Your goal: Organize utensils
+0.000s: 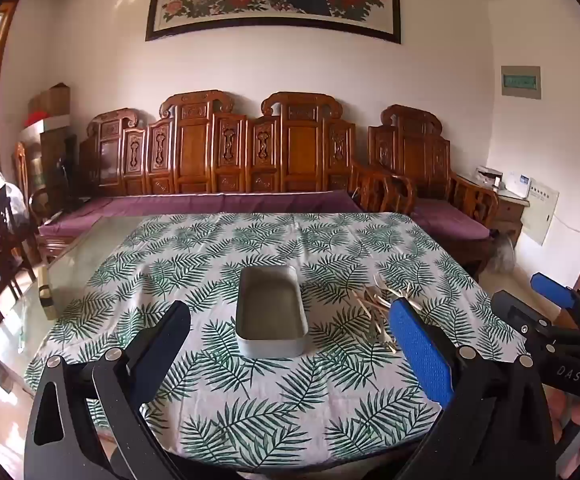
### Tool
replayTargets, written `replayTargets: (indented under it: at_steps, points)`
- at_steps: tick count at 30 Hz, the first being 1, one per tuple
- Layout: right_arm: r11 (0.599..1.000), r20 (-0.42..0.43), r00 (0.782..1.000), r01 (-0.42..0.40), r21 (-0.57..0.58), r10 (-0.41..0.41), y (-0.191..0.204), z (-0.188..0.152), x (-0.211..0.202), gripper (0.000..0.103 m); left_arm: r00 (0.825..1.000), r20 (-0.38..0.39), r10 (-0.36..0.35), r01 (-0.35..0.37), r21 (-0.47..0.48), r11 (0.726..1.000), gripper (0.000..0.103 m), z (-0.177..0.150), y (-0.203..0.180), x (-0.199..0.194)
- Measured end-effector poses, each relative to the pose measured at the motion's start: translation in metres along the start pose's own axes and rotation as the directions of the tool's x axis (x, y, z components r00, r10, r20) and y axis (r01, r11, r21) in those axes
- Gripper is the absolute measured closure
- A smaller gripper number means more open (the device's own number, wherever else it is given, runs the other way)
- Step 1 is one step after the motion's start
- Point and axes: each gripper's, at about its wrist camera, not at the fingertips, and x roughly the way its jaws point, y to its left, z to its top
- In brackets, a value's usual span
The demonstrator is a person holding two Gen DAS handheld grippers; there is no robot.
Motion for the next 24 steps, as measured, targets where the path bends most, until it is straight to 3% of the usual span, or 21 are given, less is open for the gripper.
replayTargets:
  at_steps: [24]
  points:
    - [1.000, -0.003, 1.000, 0.002, 0.003, -0.002, -0.0008, -0.0010, 0.0023, 0.003, 1.000, 0.004, 0.002, -0.002, 0.001, 1.000, 0.006, 0.0029, -0.0031, 0.0020]
